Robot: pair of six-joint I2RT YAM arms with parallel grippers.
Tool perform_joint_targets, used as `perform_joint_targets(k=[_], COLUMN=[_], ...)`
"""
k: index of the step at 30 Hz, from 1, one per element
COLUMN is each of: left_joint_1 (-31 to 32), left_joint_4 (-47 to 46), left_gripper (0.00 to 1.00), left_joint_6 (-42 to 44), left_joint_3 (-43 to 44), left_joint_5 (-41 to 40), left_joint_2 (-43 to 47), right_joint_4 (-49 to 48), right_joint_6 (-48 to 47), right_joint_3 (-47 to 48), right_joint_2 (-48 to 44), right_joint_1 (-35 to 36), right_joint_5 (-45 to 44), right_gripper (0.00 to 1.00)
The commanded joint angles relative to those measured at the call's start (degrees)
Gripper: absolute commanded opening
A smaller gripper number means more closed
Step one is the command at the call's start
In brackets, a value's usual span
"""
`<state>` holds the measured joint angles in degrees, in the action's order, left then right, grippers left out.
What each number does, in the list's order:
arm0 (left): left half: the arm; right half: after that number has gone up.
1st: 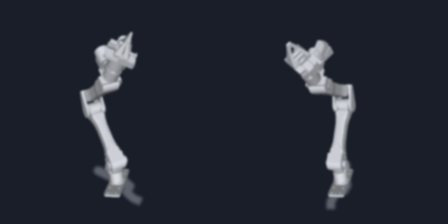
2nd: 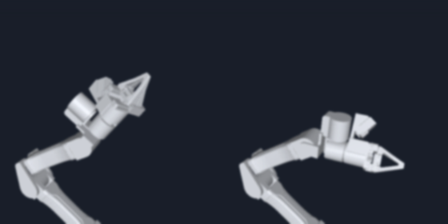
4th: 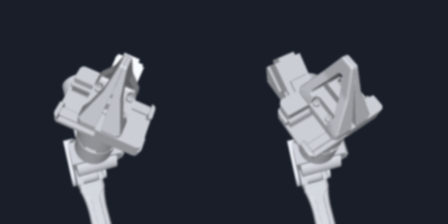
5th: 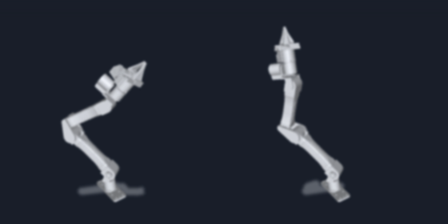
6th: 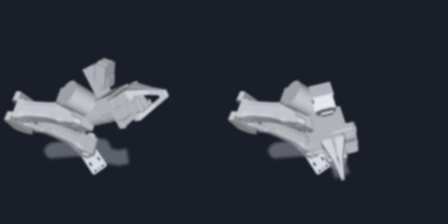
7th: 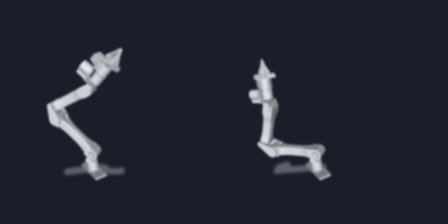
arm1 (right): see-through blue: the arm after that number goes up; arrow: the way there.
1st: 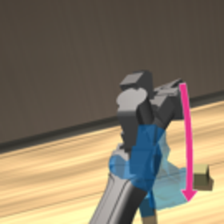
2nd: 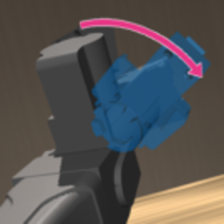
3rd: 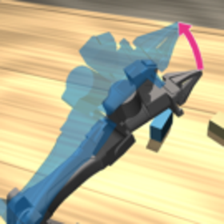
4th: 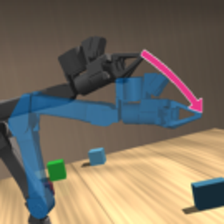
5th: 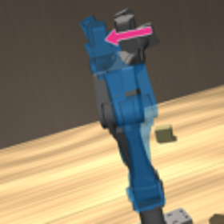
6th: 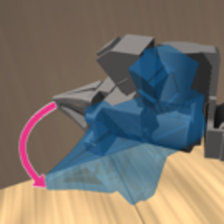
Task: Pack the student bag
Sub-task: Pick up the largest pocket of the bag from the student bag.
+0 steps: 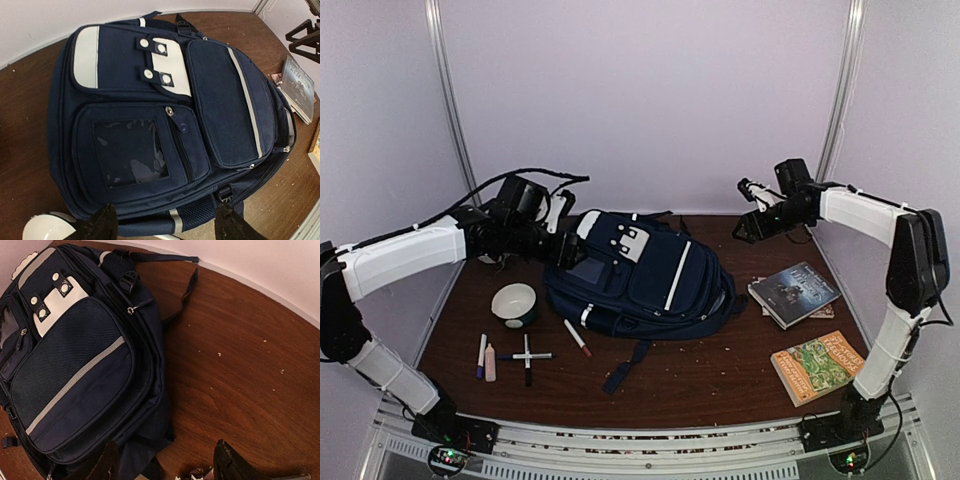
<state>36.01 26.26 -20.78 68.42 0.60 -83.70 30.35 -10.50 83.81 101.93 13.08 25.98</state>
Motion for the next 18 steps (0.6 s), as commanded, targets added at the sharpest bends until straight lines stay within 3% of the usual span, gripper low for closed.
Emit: perform_joint_targets(k=[1,11,16,18], left_joint_1=[0.68,0.99,0.93,0.91], left_joint_4=[4.13,16.13,16.50,15.84], left_gripper=[0.69,0.71,0.72,0.72], left_joint_6=[-6.73,-7.32,-8.42,-9.21], left_joint_3=[-1.37,-1.26,-2.69,-2.60], left_joint_5=[3.37,5.32,5.80,5.11], left_joint_2=[0.23,-2.47,-4.91,-6.76], right_joint_4=[4.35,10.04,10.28,9.99], right_joint_6=[3.25,6.25,8.54,9.00], right_joint_3=[6.47,11.09,10.84,10.85], right_joint_2=[7.45,17.83,20.50,21.10], right_joint_1=[1.70,3.30,3.35,3.35], right_joint_5=[4.02,9.16,12.22,13.15], right_gripper=[0.64,0.68,0.69,0.63])
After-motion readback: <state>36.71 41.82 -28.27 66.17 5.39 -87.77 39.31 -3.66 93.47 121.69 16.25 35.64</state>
